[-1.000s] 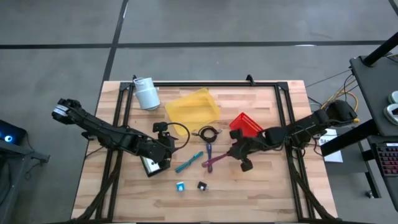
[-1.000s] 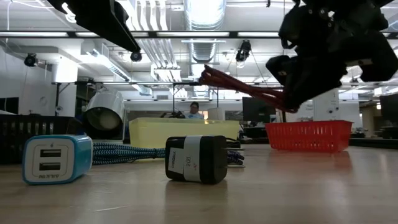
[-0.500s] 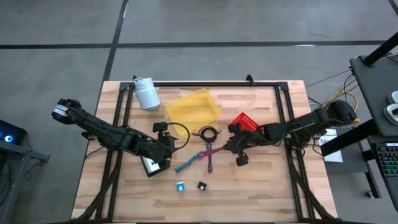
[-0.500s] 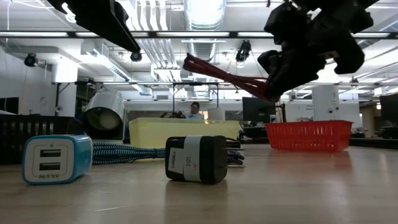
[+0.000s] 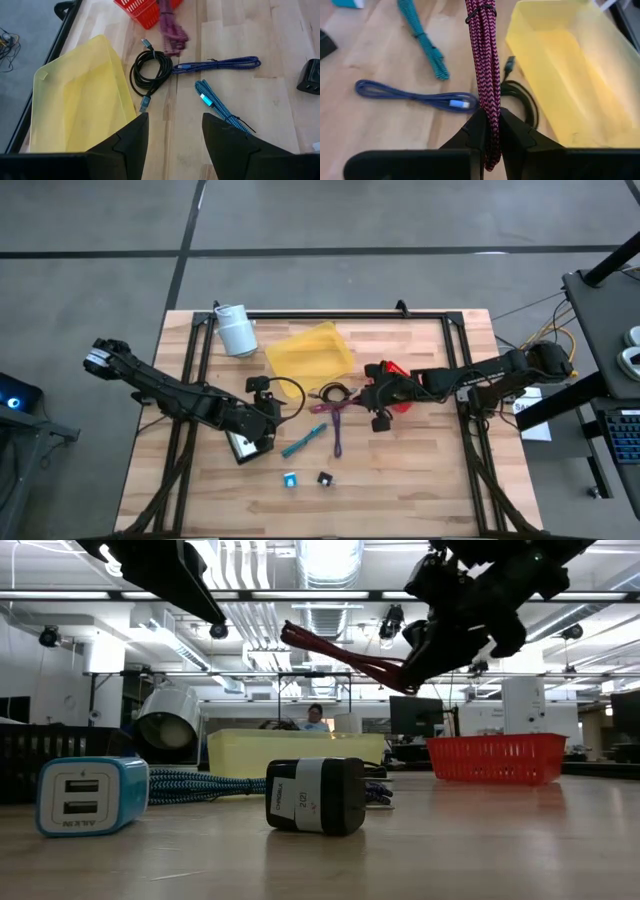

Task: Pick and place items into bin
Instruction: Put the pink charger cable into the yellow bin

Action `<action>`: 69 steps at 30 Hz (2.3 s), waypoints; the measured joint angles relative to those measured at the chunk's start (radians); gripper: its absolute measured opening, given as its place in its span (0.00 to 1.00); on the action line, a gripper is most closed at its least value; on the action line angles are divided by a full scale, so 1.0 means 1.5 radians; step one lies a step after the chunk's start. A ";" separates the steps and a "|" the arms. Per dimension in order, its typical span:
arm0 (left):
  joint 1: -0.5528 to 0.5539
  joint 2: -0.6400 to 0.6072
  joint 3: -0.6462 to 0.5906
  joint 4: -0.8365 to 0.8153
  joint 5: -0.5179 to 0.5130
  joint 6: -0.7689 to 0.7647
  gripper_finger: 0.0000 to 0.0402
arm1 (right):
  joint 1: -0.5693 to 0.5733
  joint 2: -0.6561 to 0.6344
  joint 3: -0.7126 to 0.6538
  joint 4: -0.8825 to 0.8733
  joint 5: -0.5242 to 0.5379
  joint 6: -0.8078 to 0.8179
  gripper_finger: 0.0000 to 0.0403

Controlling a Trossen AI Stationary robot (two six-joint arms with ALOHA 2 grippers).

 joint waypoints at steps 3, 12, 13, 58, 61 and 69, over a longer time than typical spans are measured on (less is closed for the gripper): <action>0.000 0.000 0.000 0.000 0.000 0.000 0.42 | -0.017 0.000 -0.001 0.014 0.000 0.003 0.07; 0.000 0.000 0.000 0.000 0.000 0.000 0.42 | -0.069 0.000 -0.003 0.056 0.000 -0.003 0.07; 0.000 0.000 0.000 0.000 0.000 0.000 0.42 | -0.075 0.000 -0.003 0.066 0.000 -0.004 0.07; 0.000 0.000 0.000 -0.002 0.000 -0.001 0.42 | -0.299 0.281 0.306 -0.137 -0.051 0.036 0.07; 0.000 0.000 0.000 -0.002 0.000 -0.001 0.42 | -0.299 0.281 0.317 -0.144 -0.052 -0.022 0.07; 0.000 0.000 -0.001 -0.002 0.000 -0.001 0.42 | -0.302 0.281 0.330 -0.141 -0.053 -0.282 0.07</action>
